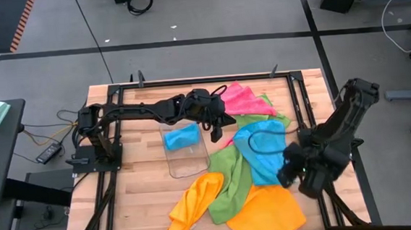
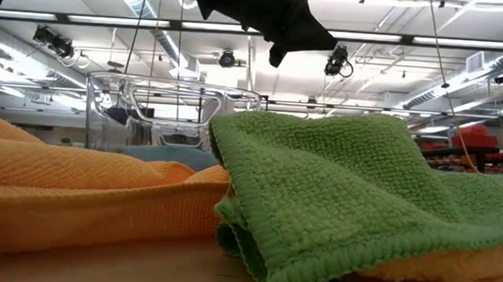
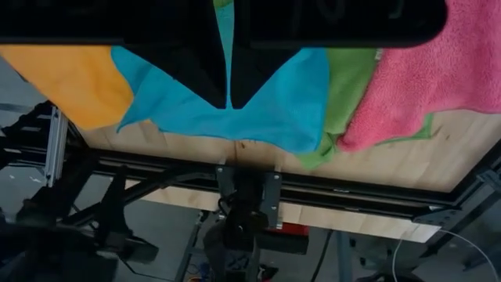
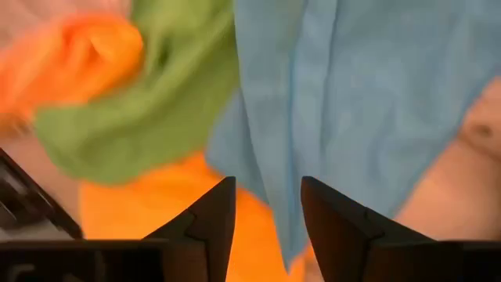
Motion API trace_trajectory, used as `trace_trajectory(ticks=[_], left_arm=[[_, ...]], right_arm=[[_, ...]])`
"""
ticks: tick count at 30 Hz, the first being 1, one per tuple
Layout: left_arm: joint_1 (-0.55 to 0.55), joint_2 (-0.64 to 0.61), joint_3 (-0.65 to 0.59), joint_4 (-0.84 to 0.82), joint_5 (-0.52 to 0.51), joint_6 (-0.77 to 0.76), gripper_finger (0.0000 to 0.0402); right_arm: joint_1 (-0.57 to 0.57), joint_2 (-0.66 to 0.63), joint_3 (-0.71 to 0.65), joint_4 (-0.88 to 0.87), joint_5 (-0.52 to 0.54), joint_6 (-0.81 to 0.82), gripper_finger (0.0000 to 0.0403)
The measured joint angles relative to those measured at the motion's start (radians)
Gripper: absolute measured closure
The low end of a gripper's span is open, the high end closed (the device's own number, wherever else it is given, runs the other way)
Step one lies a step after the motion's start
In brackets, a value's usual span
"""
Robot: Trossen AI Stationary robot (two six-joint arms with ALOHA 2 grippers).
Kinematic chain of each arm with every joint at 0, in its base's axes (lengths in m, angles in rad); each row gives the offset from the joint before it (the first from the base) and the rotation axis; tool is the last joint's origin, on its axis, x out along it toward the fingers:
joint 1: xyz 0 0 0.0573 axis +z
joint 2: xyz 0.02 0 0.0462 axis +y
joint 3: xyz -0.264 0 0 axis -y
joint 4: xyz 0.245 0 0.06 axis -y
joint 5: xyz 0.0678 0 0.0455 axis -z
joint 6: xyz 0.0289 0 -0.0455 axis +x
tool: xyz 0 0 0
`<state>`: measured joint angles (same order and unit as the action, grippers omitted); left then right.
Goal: Fold microfiber towels
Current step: Fold the blue towel
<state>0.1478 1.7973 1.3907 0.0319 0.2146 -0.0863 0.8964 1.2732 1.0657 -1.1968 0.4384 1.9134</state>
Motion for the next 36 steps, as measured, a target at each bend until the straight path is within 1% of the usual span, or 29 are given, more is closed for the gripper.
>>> trace_trajectory(ticks=[2,5,10,14,17,20,24,28,31,36], left_arm=[[0.0,0.0,0.0,0.002,0.0,0.001,0.0375],[0.001,0.0,0.0,0.001,0.0,0.001,0.0385],[0.002,-0.013,-0.001,-0.008,0.0,-0.012,0.0393],[0.008,-0.07,-0.001,-0.048,0.018,-0.007,0.0385],[0.02,-0.111,0.0,-0.1,0.022,0.019,0.0375],[0.034,-0.148,-0.001,-0.14,0.019,0.049,0.0372],[0.052,-0.181,0.0,-0.156,0.019,0.048,0.038],[0.059,-0.198,0.0,-0.179,0.019,0.046,0.039],[0.06,-0.207,0.0,-0.194,0.019,0.05,0.0391],[0.062,-0.22,-0.001,-0.258,0.019,0.049,0.0377]], right_arm=[[-0.037,-0.042,-0.027,0.018,0.038,-0.018,0.0254],[-0.097,-0.101,-0.092,0.109,0.069,-0.072,0.0254],[-0.229,-0.202,-0.24,0.33,0.074,-0.221,0.0249],[-0.361,-0.255,-0.318,0.479,0.051,-0.377,0.0246],[-0.481,-0.266,-0.351,0.57,-0.04,-0.526,0.0246],[-0.604,-0.25,-0.356,0.611,-0.146,-0.68,0.0246],[-0.77,-0.229,-0.356,0.668,-0.298,-0.88,0.0246],[-0.925,-0.2,-0.356,0.724,-0.485,-1.046,0.0246],[-1.017,-0.166,-0.356,0.744,-0.599,-1.148,0.0246],[-1.115,-0.089,-0.356,0.777,-0.755,-1.276,0.0246]])
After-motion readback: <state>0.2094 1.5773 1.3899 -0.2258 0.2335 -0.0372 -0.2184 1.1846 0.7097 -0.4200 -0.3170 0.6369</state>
